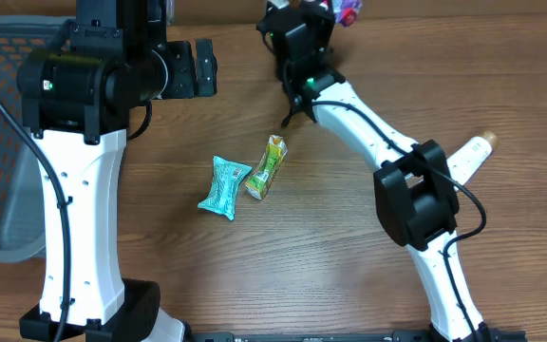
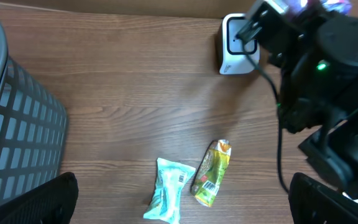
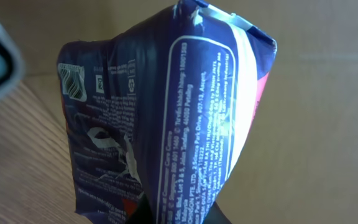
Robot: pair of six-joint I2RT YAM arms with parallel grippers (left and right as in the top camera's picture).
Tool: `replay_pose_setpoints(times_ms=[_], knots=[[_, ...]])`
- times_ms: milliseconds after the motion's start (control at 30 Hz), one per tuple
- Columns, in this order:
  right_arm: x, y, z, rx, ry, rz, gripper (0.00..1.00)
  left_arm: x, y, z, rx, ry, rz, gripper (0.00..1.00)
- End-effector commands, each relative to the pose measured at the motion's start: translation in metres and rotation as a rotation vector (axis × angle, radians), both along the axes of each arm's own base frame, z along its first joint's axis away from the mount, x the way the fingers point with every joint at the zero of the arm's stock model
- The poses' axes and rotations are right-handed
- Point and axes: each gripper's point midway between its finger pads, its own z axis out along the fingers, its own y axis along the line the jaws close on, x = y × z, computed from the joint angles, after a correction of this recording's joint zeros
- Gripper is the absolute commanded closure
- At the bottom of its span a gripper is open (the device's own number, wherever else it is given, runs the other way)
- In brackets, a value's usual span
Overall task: Scan the item barcode
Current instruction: 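Hold the bag at the scanner, then carry it right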
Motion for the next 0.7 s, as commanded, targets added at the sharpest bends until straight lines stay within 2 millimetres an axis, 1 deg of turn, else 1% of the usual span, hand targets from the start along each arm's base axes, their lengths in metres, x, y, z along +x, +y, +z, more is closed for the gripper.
replay_pose_setpoints(times_ms=[0,133,333,433,667], knots=[[-0.008,0.02,0.008,-0.003,-0.016,0.033,0.96,0.002,-0.001,-0.003,-0.004,0.009,0.003,0.0],[-0.011,0.024,-0.005,-0.018,0.006,0.035,0.96,0.002,-0.001,-0.003,-0.004,0.009,0.003,0.0],[-0.013,0.021,-0.021,-0.034,0.025,0.019,0.96,0.002,-0.001,-0.003,-0.004,0.009,0.003,0.0],[-0.011,0.018,-0.015,-0.013,-0.022,-0.011,0.96,0.002,-0.001,-0.003,-0.004,0.009,0.003,0.0],[-0.011,0.017,-0.012,-0.004,-0.038,-0.017,0.96,0.002,-0.001,-0.003,-0.004,0.009,0.003,0.0]])
